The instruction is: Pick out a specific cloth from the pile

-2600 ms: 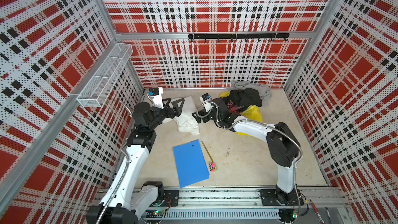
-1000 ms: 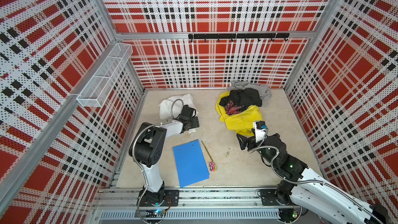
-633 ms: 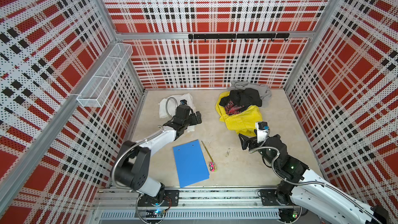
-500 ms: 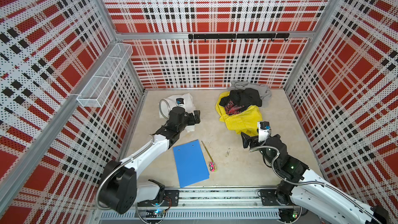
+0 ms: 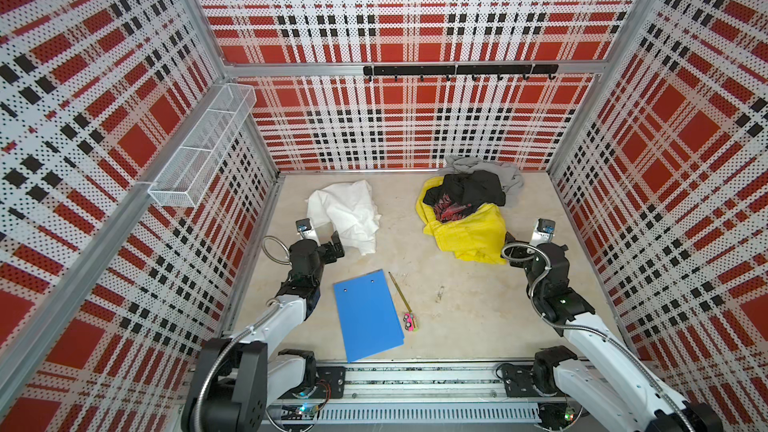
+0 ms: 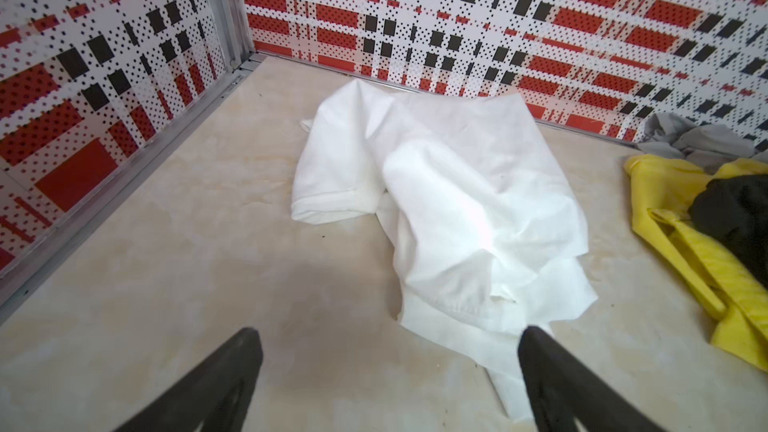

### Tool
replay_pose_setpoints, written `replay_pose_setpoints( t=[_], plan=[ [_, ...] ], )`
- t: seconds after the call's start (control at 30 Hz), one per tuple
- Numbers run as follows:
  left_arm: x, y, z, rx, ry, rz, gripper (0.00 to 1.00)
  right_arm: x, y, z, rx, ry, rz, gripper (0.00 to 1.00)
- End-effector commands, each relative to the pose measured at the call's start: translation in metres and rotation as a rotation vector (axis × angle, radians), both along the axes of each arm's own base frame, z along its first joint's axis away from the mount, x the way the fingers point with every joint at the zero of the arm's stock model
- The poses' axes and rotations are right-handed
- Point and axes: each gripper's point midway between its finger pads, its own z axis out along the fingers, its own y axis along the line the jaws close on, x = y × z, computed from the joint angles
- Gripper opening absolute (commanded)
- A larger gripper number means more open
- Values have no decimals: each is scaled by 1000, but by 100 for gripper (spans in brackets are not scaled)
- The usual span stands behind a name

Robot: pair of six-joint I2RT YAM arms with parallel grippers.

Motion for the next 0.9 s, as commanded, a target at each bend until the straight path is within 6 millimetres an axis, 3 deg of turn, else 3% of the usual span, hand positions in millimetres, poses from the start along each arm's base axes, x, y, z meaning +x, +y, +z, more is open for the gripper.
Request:
replay_pose_setpoints(
  t=[0.0, 0.13, 0.33, 0.4, 0.67, 0.87],
  plan=[
    [19, 0, 34, 119, -175, -11, 99, 12, -8, 8, -44, -83, 6, 100],
    [23, -5, 16, 262, -187, -17, 99, 19, -21, 1, -79, -124, -25, 100],
    [22, 7, 7, 212, -224, -8, 99, 31, -32, -9, -114, -177, -40, 100],
    [22, 11, -5, 176, -211, -34, 99, 37, -31, -15, -132, -182, -34, 100],
    [30, 18, -4, 130, -214, -30, 99, 61, -29, -32, -151, -208, -12, 100],
    [30, 19, -4, 132, -217, -29, 99, 62, -26, -45, -142, -208, 22, 100]
  ],
)
